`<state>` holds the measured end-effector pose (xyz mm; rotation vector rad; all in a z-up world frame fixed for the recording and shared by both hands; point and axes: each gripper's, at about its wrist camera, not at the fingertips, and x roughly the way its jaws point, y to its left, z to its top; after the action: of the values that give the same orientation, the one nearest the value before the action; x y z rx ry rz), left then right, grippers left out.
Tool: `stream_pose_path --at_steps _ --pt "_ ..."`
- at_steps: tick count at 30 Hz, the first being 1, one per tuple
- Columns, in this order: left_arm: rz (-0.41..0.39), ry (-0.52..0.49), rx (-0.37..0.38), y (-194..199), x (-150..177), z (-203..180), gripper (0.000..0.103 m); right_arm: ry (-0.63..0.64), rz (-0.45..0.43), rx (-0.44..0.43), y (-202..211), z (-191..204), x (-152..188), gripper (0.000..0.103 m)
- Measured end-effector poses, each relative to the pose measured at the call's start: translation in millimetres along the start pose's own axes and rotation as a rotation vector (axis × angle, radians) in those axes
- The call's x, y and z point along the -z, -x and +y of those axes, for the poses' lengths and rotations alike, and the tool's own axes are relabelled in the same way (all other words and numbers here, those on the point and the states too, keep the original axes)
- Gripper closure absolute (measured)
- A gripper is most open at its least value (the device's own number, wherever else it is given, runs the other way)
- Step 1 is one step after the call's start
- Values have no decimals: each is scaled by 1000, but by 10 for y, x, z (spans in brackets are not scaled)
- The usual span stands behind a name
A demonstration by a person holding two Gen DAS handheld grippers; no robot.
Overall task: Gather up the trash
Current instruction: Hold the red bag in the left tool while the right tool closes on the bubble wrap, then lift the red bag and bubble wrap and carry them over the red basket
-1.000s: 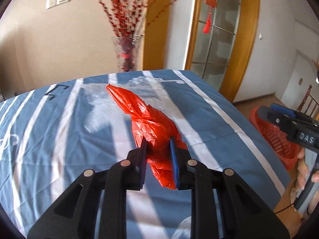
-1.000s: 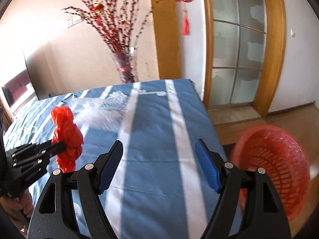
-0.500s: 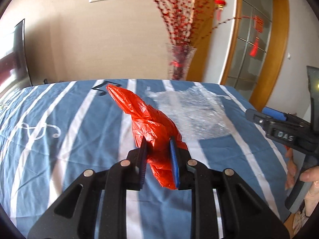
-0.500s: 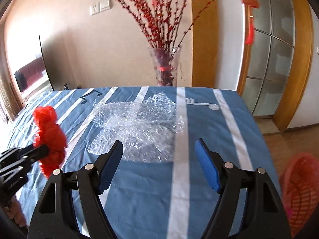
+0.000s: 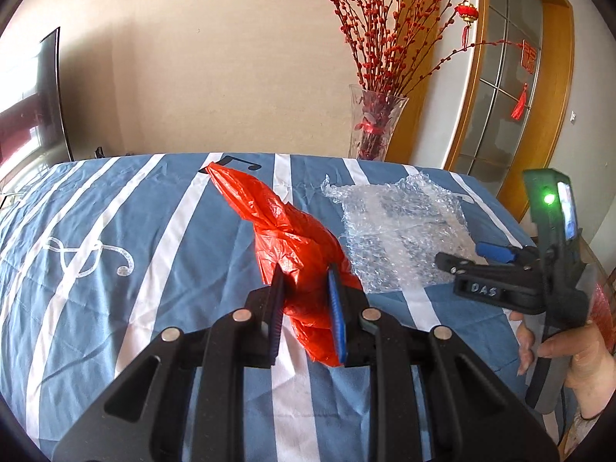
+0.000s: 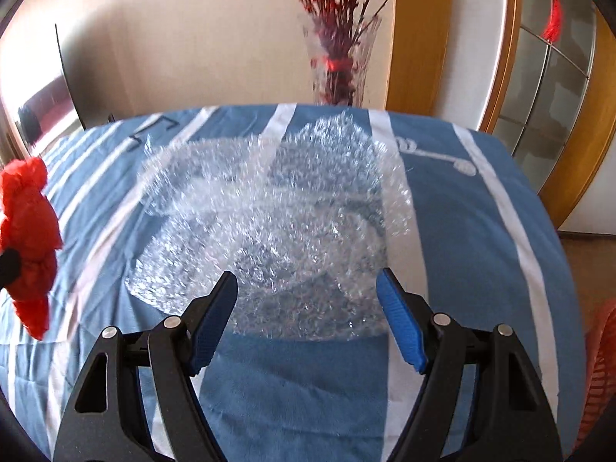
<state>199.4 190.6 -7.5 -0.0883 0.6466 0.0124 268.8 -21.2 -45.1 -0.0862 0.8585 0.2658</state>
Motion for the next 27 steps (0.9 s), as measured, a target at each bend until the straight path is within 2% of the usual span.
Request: stream_pose_path --at_steps 1,3,4,6,7,10,17,27 --pt "1 -3 1 -16 -5 -10 81 7 16 1 -46 13 18 37" --pt "2 -6 4 -41 -14 -15 81 20 35 8 -107 27 48 42" --pt "3 -9 5 -58 -19 -27 81 20 31 7 -96 25 51 52" --pt "6 -12 6 -84 -32 -36 81 20 30 14 -86 15 57 63" --pt "7 -12 6 -95 -33 -41 81 19 29 15 -81 6 64 74" --pt "13 -9 6 -123 -32 -45 81 1 27 10 -59 -60 74 88" --pt "24 -16 9 -125 -36 -97 81 -81 7 -26 115 -293 168 92" --pt "3 -48 42 53 -52 -397 81 -177 -58 -16 712 -761 390 92"
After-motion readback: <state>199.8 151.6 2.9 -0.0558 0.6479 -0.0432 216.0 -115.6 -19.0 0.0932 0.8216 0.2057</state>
